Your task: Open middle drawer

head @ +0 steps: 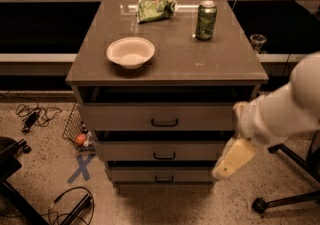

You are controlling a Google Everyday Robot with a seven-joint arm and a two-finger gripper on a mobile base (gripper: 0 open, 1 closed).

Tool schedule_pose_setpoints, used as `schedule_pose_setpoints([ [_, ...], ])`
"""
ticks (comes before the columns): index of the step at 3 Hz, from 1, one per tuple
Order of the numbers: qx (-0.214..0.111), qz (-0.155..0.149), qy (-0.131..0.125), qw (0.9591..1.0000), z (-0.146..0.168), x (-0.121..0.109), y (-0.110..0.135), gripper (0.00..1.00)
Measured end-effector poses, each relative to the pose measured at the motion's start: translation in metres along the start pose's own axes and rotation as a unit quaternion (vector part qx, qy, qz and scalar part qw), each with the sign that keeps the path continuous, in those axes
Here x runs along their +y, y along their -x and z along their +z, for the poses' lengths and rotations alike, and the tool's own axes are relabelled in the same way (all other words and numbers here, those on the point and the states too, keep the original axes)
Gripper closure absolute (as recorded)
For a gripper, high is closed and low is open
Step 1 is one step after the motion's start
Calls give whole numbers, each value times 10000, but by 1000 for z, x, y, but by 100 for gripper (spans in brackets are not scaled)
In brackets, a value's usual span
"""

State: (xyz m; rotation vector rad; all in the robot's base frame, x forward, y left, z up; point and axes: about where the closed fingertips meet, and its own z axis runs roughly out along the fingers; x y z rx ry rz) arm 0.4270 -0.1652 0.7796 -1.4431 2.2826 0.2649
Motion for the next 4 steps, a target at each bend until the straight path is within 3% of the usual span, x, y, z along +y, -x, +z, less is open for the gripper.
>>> schedule_pose_setpoints([
  [1, -429, 112, 161, 9989, 68, 8, -10, 0],
  [2, -1145, 84, -64, 9934, 139, -6, -13, 0],
  [3, -1205, 141, -248, 9923, 138, -17, -10, 0],
  [4, -1191, 131, -223, 9925, 138, -15, -10, 0],
])
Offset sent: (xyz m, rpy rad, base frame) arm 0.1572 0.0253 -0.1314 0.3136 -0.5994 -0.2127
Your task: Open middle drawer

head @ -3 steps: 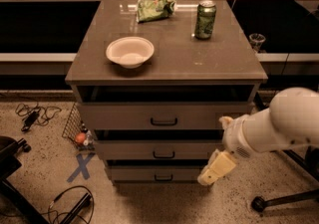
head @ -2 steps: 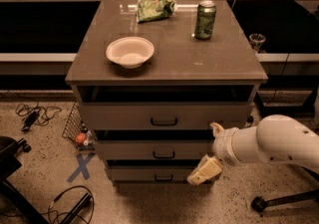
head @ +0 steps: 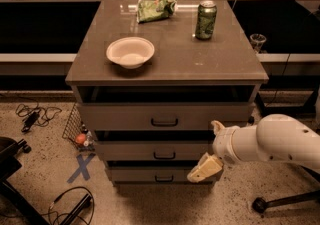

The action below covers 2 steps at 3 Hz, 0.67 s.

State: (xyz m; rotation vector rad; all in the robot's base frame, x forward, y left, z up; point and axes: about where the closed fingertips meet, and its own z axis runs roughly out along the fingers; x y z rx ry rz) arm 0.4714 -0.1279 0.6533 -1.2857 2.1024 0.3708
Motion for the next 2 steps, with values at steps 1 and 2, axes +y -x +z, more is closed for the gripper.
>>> schedule_pose_setpoints([
  [1, 111, -72, -120, 9998, 10, 1, -9, 0],
  [2, 670, -397, -399, 9962, 40, 12, -52, 0],
])
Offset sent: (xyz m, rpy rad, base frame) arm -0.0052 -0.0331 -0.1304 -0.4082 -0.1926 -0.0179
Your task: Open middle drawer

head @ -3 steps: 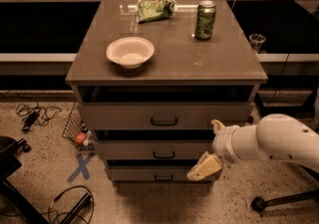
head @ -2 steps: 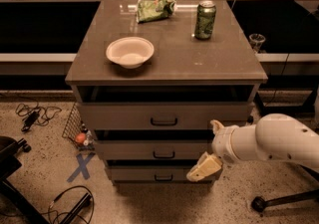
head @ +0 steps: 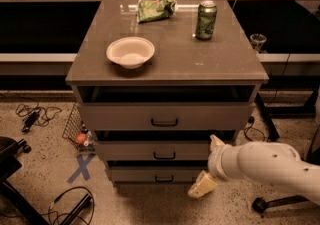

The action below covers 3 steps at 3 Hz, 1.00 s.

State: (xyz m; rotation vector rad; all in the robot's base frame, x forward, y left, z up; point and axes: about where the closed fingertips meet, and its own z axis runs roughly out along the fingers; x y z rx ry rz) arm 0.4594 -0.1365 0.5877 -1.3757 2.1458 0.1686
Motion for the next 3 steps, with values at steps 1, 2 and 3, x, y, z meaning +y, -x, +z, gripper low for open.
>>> schedule_pose_setpoints([
  [1, 372, -383, -299, 9981, 21, 3, -46, 0],
  [2, 356, -798, -895, 9921, 27, -33, -75, 0],
  [3, 356, -799, -895, 9921, 27, -33, -75, 0],
])
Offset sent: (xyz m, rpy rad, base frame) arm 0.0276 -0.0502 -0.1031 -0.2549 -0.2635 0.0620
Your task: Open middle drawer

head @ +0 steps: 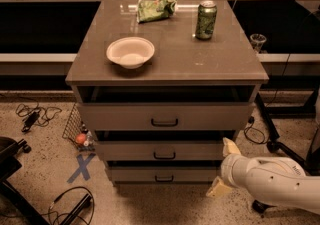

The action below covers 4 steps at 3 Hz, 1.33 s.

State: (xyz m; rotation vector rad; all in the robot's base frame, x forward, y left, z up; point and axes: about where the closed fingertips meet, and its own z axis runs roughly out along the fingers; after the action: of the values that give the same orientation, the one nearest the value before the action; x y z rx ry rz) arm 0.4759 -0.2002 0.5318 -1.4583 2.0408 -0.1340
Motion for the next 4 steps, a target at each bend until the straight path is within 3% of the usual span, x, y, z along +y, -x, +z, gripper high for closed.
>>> schedule_pose_setpoints([
  [1, -140, -4, 85, 9999, 23, 6, 6, 0],
  [2, -555, 56, 247, 9981, 74, 21, 24, 0],
  [3, -792, 52, 328, 9963, 103, 27, 35, 0],
  [4, -827, -115, 353, 9959, 128, 15, 40, 0],
])
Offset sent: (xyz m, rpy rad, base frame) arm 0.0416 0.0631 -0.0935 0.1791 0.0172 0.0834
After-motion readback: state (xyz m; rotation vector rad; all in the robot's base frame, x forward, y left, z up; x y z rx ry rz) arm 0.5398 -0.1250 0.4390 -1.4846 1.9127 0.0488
